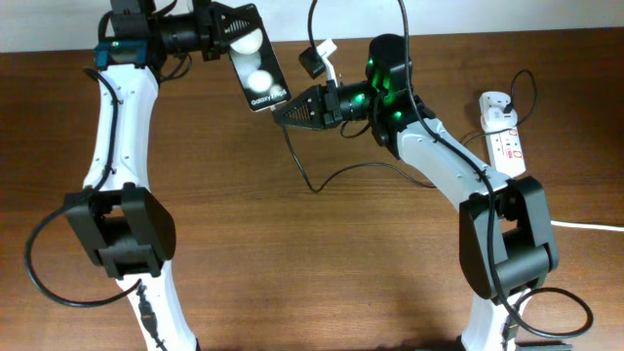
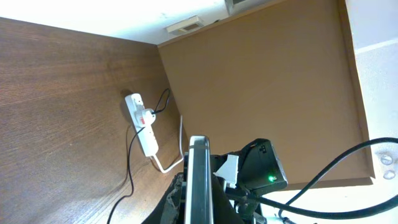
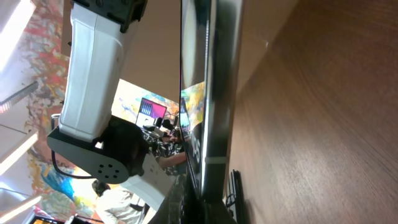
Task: Plug charger to phone and switch on socket
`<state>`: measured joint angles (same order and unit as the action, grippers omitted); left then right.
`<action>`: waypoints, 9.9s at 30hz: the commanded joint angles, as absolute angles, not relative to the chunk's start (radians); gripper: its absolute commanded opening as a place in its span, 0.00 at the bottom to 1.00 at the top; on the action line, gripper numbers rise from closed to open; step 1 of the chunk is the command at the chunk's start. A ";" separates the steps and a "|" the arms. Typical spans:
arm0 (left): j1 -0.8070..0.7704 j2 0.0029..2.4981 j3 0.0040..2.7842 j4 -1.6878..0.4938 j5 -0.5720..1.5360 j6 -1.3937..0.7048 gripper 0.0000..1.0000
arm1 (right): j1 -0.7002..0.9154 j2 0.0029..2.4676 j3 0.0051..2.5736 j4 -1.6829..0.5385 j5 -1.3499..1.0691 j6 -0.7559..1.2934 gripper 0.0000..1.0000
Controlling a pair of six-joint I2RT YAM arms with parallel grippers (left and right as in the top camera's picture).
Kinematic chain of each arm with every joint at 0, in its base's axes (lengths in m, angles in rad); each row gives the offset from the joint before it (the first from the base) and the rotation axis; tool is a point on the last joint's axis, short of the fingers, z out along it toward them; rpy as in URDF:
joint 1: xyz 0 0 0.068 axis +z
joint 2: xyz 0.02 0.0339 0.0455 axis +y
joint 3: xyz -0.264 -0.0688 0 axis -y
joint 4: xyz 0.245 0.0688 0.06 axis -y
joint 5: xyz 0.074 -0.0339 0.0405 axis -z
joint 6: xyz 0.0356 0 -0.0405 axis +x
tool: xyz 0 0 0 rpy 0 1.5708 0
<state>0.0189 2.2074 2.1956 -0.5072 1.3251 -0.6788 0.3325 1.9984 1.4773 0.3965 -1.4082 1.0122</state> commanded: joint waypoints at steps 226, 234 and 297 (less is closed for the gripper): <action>-0.372 2.234 2.964 -1.688 0.198 -0.233 0.99 | -0.411 2.449 2.151 -1.158 -0.659 -0.202 0.99; -0.372 2.234 2.964 -1.688 0.197 -0.233 0.99 | -0.411 2.449 2.150 -1.182 -0.659 -0.202 0.99; -0.372 2.234 2.964 -1.688 0.197 -0.233 0.99 | -0.453 2.236 2.193 -1.397 -0.377 -0.138 0.99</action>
<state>-0.3695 2.2494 2.9520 -1.6871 0.2050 -0.2493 -0.4500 2.3947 2.1639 -1.3708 -0.4488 -0.1719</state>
